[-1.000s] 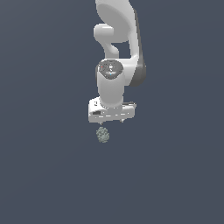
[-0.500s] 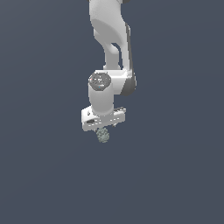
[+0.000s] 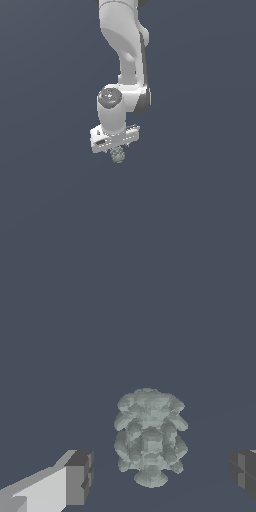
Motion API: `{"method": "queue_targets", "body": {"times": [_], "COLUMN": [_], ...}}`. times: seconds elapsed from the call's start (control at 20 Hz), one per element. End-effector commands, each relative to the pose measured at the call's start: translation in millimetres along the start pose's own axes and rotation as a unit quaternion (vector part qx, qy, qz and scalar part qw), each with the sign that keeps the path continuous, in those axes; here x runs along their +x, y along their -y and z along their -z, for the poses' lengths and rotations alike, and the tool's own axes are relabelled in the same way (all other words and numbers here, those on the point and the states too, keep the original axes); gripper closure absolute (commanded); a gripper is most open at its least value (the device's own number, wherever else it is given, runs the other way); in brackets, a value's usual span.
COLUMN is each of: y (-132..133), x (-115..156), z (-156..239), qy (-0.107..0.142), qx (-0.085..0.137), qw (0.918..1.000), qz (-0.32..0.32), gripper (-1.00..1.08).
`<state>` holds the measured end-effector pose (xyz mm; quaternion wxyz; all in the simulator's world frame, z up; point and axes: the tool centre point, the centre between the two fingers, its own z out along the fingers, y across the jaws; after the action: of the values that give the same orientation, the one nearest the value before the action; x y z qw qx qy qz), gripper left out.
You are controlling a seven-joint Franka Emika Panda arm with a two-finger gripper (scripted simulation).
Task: Pick up the object and move it to a goal position.
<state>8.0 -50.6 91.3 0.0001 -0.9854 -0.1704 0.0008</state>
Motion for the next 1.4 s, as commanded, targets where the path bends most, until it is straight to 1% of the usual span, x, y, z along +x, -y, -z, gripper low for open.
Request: {"method": "queue_targets", "body": {"times": [0.0, 0.2, 0.55, 0.8, 0.85, 1.35], "y": [0, 0, 0, 0, 0, 0], "x": [0, 0, -1, 0, 0, 0], "z": [0, -10, -44, -50, -50, -50], "qy": [0.0, 0.0, -0.001, -0.001, -0.001, -0.001], "qx": [0.0, 0.0, 0.0, 0.0, 0.0, 0.0], "qw": [1.0, 1.0, 1.0, 1.0, 1.0, 1.0], "qz": [0.0, 0.0, 0.002, 0.002, 0.002, 0.002], "gripper": [-0.92, -0.92, -0.92, -0.92, 1.08, 1.08]}}
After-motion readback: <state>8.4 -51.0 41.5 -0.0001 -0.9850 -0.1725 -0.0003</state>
